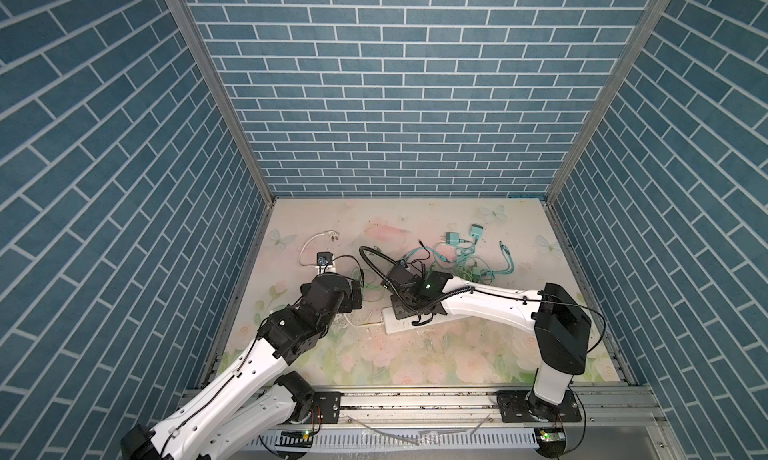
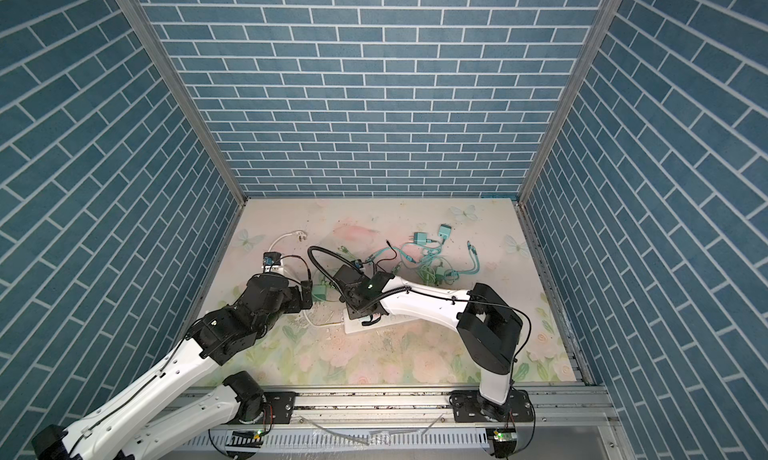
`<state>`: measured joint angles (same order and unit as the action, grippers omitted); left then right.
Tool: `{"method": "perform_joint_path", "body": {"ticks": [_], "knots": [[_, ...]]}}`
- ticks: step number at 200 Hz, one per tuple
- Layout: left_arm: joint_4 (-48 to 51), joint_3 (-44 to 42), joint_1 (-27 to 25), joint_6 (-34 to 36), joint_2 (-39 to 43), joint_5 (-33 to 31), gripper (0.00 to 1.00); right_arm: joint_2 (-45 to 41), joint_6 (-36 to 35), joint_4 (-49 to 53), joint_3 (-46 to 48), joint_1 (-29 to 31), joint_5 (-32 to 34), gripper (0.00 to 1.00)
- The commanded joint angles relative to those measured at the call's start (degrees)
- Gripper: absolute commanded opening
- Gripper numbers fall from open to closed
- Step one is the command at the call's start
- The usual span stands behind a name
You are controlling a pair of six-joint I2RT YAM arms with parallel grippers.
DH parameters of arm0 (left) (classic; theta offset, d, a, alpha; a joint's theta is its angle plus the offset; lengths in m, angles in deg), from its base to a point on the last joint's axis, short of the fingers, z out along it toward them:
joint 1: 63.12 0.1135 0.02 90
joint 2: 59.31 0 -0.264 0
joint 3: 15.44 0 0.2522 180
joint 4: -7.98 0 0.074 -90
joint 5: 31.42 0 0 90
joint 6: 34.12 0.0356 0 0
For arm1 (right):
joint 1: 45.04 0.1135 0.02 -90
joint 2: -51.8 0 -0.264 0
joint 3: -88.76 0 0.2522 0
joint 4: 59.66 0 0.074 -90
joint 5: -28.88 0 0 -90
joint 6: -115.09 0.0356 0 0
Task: Insert the plug
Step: 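Align the white charger over the strip socket nearest its cord with the right gripper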
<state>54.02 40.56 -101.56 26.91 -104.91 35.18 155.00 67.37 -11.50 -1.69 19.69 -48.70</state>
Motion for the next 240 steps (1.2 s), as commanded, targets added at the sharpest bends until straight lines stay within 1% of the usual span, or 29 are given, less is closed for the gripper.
{"method": "perform_joint_path", "body": {"ticks": [1, 78, 126, 164, 240], "knots": [[-0.3, -1.0, 0.2, -0.4, 0.5, -0.9, 1.0, -1.4, 3.4, 0.1, 2.5, 0.5, 2.0, 0.0], [-1.4, -1.7, 0.2, -0.6, 0.6, -1.1, 1.0, -1.1, 4.5, 1.3, 2.2, 1.5, 1.9, 0.0], [-2.0, -2.0, 0.2, -0.5, 0.2, -1.1, 1.0, -1.6, 4.5, 3.5, 0.9, 2.3, 4.0, 0.0], [-2.0, -2.1, 0.2, -0.6, 0.6, -1.1, 1.0, -0.1, 4.6, 4.2, 0.7, 2.4, 4.9, 0.0], [-1.9, -1.9, 0.2, -0.6, 0.1, -0.9, 1.0, 2.1, 2.0, 3.2, -1.3, 2.0, 5.3, 0.0]]}}
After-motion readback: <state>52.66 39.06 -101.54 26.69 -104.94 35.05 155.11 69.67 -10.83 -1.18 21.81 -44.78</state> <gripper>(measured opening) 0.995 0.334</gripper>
